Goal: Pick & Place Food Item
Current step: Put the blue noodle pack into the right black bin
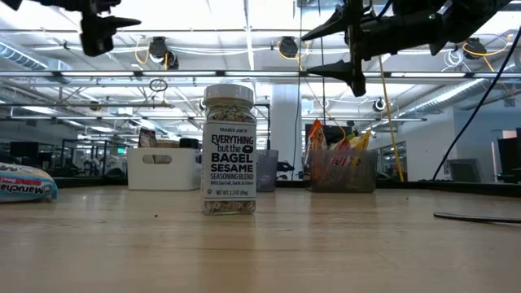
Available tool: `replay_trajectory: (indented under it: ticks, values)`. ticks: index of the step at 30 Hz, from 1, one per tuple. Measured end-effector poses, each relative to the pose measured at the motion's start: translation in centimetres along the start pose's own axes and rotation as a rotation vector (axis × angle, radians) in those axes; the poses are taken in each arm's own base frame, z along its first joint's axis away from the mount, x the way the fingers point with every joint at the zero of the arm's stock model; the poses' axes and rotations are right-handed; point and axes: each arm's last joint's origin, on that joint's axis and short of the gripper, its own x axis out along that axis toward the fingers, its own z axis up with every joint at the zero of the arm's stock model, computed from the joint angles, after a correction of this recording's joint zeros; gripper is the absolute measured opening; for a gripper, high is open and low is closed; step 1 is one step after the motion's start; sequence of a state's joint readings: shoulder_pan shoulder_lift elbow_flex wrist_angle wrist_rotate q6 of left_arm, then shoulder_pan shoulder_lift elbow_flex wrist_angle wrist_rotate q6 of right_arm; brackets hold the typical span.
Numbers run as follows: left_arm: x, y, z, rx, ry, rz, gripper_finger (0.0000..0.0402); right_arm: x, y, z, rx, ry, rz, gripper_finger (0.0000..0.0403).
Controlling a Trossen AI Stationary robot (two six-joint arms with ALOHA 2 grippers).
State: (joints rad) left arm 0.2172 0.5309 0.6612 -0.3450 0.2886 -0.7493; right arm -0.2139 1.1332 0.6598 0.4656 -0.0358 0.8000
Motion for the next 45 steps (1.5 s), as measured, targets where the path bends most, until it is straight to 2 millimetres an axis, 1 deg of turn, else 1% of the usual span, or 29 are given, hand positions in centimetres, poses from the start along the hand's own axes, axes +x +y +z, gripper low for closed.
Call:
replay_trajectory:
  ticks: [4, 8, 14, 19, 24, 30, 37, 45]
  values:
    - [0.1, 0.3, -1.9, -0.054, 0.108, -0.012, 0.025, 0.3, 1.1, -1.5, -0.009, -0.015, -0.035, 0.027]
    - [0.1, 0.7, -3.3, -0.094, 0.225, 0.057, 0.0246, 0.6, 2.1, -3.4, -0.019, 0.016, -0.016, 0.027]
    - [-0.1, 1.3, -4.7, -0.13, 0.343, 0.171, 0.0246, 1.4, 3.3, -5.9, -0.028, 0.066, 0.04, 0.027]
    - [0.3, 1.9, -5.4, -0.134, 0.423, 0.259, 0.0246, 2.1, 3.7, -7.3, -0.023, 0.077, 0.082, 0.027]
    - [0.9, 3.2, -6.1, -0.083, 0.507, 0.429, 0.0246, 2.7, 3.3, -8.0, -0.004, 0.089, 0.077, 0.027]
    - [2.0, 5.3, -6.6, -0.062, 0.699, 0.619, 0.0246, 2.9, 3.0, -8.2, -0.012, 0.1, 0.065, 0.027]
    - [3.7, 7.7, -6.3, -0.108, 0.852, 0.651, 0.0246, 3.1, 2.6, -7.7, -0.029, 0.087, 0.057, 0.027]
    - [4.7, 10.4, -5.8, -0.169, 0.923, 0.714, 0.0246, 3.1, 2.5, -7.7, -0.003, 0.121, 0.086, 0.027]
